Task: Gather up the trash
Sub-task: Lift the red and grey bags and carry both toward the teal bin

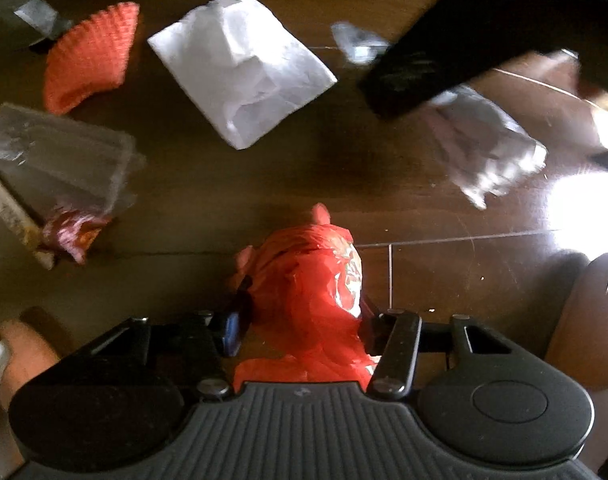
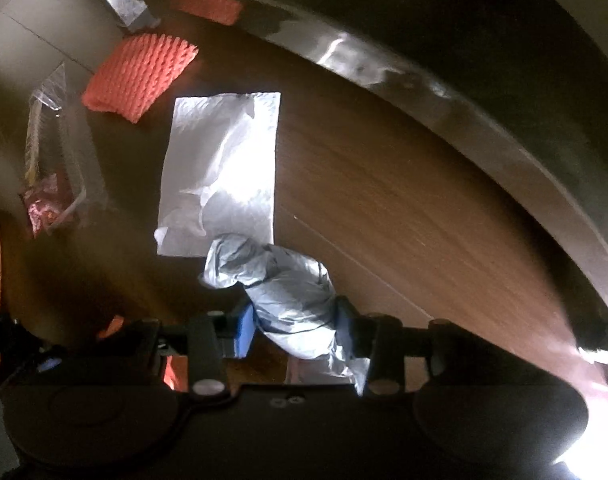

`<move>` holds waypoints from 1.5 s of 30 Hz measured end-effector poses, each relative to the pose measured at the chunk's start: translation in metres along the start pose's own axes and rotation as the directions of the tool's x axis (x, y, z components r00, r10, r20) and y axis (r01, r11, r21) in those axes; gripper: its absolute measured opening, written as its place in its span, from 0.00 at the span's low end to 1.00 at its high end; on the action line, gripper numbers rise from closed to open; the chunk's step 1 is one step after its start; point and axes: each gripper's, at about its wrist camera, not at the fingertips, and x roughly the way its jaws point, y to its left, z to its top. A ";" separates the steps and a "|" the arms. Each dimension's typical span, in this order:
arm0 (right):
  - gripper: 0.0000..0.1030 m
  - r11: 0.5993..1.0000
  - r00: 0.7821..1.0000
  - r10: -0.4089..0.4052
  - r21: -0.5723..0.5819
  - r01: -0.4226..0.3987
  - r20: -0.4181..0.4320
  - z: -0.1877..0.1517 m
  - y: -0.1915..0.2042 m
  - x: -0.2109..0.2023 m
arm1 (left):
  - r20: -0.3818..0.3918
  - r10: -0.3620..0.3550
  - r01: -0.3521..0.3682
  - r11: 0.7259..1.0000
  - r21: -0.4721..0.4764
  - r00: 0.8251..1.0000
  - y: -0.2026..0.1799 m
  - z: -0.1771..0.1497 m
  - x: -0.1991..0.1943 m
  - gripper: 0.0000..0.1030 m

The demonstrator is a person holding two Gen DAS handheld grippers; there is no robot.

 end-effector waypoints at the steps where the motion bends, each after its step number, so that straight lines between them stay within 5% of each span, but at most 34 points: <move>1: 0.38 1.000 1.000 0.000 0.017 0.000 -0.002 -0.002 -0.001 -0.007 | -0.001 -0.002 0.002 1.000 -0.013 1.000 0.002 -0.001 -0.006 0.51; 15: 0.38 0.970 0.991 -0.076 0.238 0.048 0.111 -0.031 -0.008 -0.164 | 0.154 -0.017 0.030 0.996 -0.078 0.988 -0.002 -0.009 -0.129 0.51; 22: 0.38 0.936 0.963 -0.132 0.350 0.042 0.235 -0.069 -0.012 -0.270 | 0.270 -0.058 0.089 0.991 -0.103 0.961 -0.007 -0.021 -0.207 0.51; 28: 0.38 0.918 0.930 -0.172 0.396 0.031 0.325 -0.101 0.000 -0.344 | 0.379 -0.107 0.155 0.983 -0.098 0.919 -0.018 -0.043 -0.282 0.51; 36: 0.38 0.904 0.858 -0.244 0.426 0.033 0.451 -0.150 0.014 -0.440 | 0.534 -0.150 0.184 0.983 -0.011 0.832 -0.040 -0.065 -0.388 0.51; 45: 0.38 0.889 0.740 -0.344 0.454 0.058 0.579 -0.205 0.014 -0.551 | 0.660 -0.190 0.144 0.982 0.123 0.727 -0.080 -0.084 -0.492 0.51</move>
